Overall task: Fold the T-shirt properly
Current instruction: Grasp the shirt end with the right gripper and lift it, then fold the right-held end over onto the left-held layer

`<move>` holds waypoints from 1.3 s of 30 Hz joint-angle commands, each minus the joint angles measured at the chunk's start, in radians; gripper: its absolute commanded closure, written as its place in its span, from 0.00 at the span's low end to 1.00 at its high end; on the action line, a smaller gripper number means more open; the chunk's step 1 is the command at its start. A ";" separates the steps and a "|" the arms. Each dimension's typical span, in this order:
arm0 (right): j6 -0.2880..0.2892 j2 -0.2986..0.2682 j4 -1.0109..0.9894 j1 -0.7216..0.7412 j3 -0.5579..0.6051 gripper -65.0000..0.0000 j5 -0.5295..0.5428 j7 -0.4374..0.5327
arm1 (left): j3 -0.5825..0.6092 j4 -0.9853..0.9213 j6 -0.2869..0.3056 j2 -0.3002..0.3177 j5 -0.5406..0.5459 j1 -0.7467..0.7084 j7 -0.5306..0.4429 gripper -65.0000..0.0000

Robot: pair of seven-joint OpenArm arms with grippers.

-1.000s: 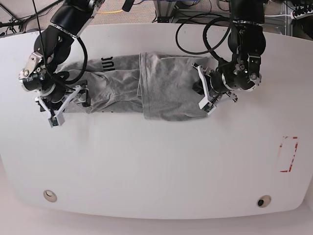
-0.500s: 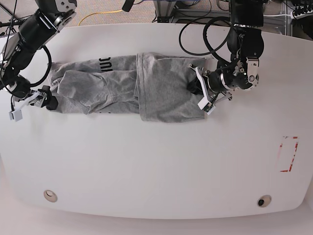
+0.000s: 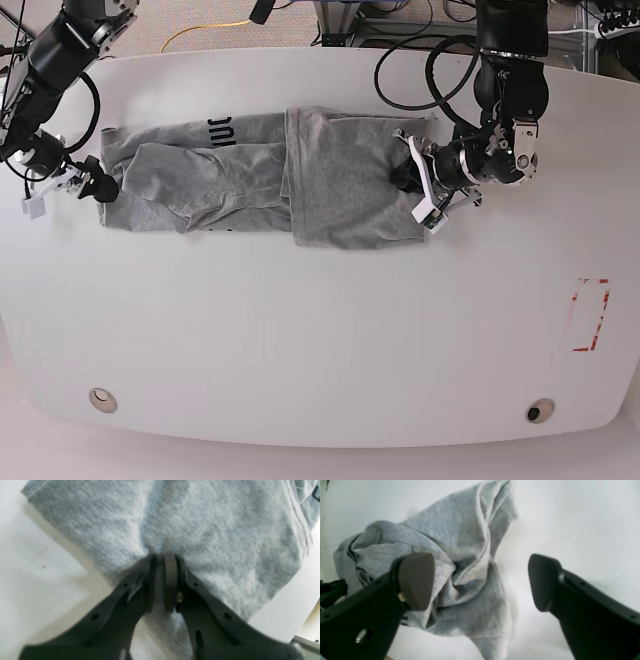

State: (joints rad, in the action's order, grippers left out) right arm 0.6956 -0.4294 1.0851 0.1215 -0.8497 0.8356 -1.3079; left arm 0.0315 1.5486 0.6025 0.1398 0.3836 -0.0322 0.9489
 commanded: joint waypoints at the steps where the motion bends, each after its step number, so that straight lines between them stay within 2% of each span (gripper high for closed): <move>1: 0.003 0.000 0.017 -0.006 -0.001 0.15 0.026 0.017 | -0.003 0.003 -0.013 0.011 -0.056 0.004 0.052 0.93; 6: 0.003 0.062 0.037 -0.027 0.000 0.15 0.026 0.008 | -0.003 0.003 -0.013 0.011 -0.056 0.004 0.054 0.93; 9: 0.003 0.114 0.123 -0.047 0.004 0.15 0.023 0.000 | -0.003 0.003 -0.013 0.011 -0.056 0.004 0.054 0.93; 15: 0.003 0.146 0.201 -0.049 0.105 0.17 0.021 0.003 | 0.000 0.002 -0.013 0.007 -0.056 0.004 0.054 0.93; 17: 0.003 0.148 0.201 -0.047 0.109 0.28 0.018 0.012 | 0.002 -0.003 -0.013 0.005 -0.056 0.007 0.054 0.93; 19: 0.003 0.159 0.203 -0.047 0.112 0.45 0.018 0.029 | 0.003 0.003 -0.013 0.004 -0.056 0.012 0.054 0.92; 21: 0.003 0.160 0.203 -0.047 0.112 0.72 0.017 0.040 | 0.005 0.003 -0.013 0.004 -0.056 0.019 0.057 0.92; 24: 0.003 0.157 0.205 -0.039 0.114 0.99 -0.011 0.041 | 0.005 -0.006 -0.013 0.004 -0.059 0.019 0.057 0.92; 28: 0.003 0.157 0.254 -0.021 0.125 1.00 -0.071 0.035 | 0.006 -0.004 -0.014 0.002 -0.059 0.019 0.057 0.92; 36: 0.003 0.168 0.484 -0.047 0.131 1.00 -0.066 -0.026 | 0.077 -0.046 -0.019 0.002 -0.059 0.065 0.057 0.92; 39: 0.003 0.169 0.567 -0.049 0.132 1.00 -0.049 -0.052 | 0.089 -0.107 -0.019 -0.029 -0.061 0.093 0.052 0.92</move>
State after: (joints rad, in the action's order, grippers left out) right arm 0.6960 -0.2409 1.5940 0.0540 -0.7139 0.7471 -1.3720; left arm 0.1165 1.4799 0.5945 0.1299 0.3656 0.0536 0.9592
